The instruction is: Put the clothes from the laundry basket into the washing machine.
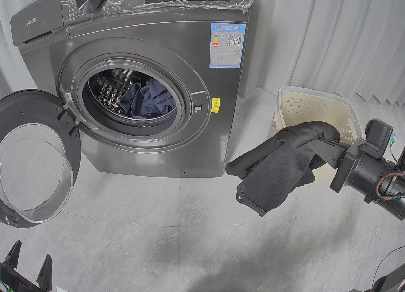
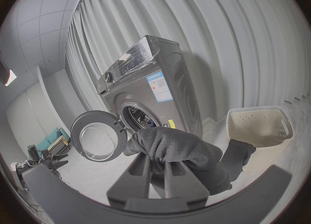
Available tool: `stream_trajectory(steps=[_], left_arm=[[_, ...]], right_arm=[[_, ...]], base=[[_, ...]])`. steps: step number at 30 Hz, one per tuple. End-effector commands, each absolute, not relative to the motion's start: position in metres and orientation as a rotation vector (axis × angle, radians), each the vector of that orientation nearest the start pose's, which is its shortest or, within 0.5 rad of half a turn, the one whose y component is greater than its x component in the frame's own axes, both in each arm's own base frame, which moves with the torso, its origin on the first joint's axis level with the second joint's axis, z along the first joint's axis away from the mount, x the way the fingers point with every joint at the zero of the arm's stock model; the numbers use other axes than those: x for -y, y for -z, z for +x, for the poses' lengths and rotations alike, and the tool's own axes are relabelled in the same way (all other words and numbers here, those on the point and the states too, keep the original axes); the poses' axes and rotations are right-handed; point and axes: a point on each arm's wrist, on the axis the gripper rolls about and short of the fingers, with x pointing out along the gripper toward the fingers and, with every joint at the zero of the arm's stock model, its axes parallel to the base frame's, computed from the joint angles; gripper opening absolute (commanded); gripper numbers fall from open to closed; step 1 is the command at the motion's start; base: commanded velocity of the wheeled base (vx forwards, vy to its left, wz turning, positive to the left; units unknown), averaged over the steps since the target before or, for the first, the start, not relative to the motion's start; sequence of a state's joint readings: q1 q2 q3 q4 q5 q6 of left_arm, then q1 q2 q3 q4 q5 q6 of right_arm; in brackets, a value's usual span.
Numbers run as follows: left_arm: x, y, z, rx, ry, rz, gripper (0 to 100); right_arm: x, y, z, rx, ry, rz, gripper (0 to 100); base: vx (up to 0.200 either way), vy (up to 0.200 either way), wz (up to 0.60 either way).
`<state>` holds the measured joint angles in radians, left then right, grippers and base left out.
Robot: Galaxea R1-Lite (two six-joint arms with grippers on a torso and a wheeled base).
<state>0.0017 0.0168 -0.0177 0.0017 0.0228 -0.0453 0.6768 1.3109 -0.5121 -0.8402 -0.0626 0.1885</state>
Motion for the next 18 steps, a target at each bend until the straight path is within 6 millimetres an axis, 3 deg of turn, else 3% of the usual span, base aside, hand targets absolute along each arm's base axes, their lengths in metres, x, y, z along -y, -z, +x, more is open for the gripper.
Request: stream_trajectory(steps=[1, 18], left_arm=[[-0.0005, -0.0758, -0.0227, -0.003, -0.025, -0.046, 100], [-0.0005, -0.0757, -0.0227, -0.004, -0.025, -0.046, 100]], right_arm=[[-0.1251, -0.2209, 0.1581, -0.022, -0.615, 0.197, 0], [-0.1246, -0.2209, 0.1585, -0.022, -0.612, 0.198, 0]], base=[[0.000, 0.000, 0.00], [0.000, 0.188, 0.00]])
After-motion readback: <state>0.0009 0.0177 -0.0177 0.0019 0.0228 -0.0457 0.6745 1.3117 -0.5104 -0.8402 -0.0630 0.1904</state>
